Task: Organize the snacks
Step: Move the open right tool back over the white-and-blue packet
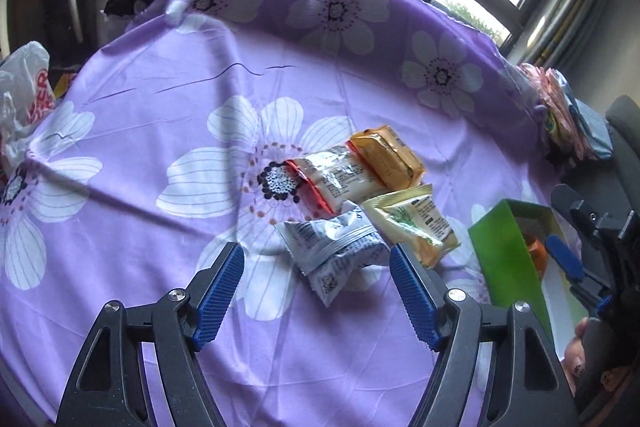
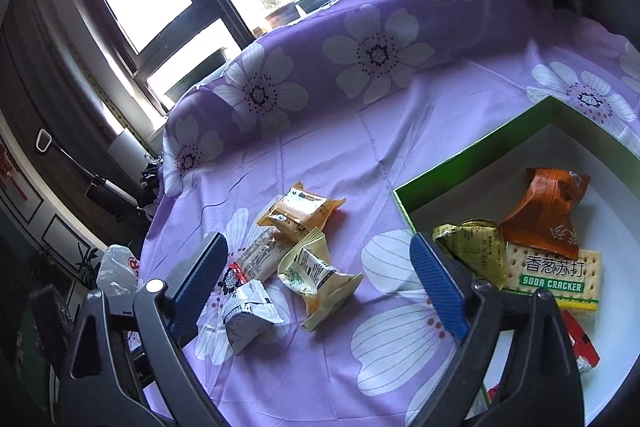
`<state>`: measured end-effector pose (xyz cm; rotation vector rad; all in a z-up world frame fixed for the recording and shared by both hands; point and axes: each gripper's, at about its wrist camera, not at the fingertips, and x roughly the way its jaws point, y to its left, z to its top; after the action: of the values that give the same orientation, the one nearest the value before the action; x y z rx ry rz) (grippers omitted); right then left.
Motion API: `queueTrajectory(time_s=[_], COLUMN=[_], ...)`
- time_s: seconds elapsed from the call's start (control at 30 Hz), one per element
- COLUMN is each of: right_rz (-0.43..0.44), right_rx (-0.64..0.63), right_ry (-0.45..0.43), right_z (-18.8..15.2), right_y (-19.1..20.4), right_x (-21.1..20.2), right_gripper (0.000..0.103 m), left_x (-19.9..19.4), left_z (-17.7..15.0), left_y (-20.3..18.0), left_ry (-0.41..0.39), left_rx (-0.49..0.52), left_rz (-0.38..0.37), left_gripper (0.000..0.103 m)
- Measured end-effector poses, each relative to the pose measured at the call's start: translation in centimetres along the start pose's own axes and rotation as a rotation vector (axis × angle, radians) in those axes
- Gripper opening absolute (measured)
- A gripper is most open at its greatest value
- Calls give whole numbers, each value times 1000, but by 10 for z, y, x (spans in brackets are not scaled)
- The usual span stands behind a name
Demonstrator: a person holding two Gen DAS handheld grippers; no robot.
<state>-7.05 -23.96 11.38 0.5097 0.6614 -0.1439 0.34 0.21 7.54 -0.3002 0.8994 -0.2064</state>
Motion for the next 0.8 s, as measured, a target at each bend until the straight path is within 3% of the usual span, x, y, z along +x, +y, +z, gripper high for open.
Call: queueTrajectory(time_s=[0.1,0.37,0.8], right_rz=[-1,-23,-29], right_rx=[-18,-99,-127], right_ry=[27,83,85], right_z=[-7,-23,-29], right_y=[8,30,39], right_x=[10,32,42], right_gripper=[93,93,93], left_x=[3,3,12], left_z=[0,1,3], left_y=[10,18,29], left_ry=[15,3,9], left_rx=[-29,-43,-76], left_rz=[-15,42,72], left_gripper=[75,75,75])
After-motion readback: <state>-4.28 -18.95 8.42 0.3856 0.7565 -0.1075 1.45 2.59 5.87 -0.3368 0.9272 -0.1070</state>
